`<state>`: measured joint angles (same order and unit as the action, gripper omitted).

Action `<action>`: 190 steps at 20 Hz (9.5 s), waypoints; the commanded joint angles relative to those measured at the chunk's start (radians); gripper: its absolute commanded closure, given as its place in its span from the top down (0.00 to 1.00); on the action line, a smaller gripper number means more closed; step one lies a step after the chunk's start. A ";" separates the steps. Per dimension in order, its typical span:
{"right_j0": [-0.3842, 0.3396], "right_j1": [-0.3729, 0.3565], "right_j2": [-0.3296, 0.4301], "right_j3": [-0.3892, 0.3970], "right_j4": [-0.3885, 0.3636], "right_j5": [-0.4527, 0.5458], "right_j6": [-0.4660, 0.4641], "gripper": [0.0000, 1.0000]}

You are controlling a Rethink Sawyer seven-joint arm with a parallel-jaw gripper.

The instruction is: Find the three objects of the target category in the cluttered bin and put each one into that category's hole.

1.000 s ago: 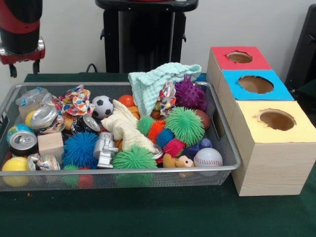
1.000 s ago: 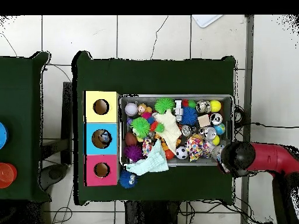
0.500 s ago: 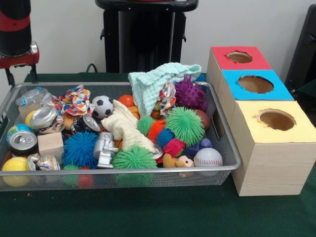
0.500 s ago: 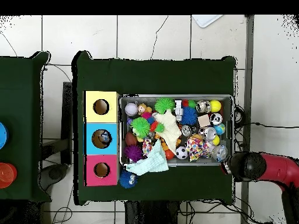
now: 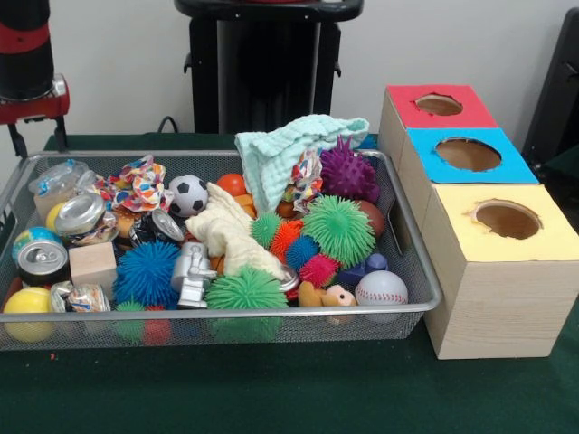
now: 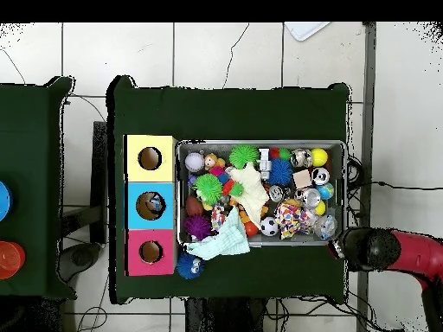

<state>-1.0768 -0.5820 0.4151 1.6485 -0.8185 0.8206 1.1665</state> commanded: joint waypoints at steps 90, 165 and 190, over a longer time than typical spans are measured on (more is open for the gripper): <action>0.222 -0.127 0.026 0.203 0.011 -0.092 0.021 0.00; 0.301 -0.018 -0.038 0.104 0.007 -0.341 -0.053 1.00; 0.215 -0.087 0.111 0.164 0.099 -0.170 -0.050 1.00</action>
<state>-0.8307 -0.7543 0.4440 1.8857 -0.6668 0.6739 1.2813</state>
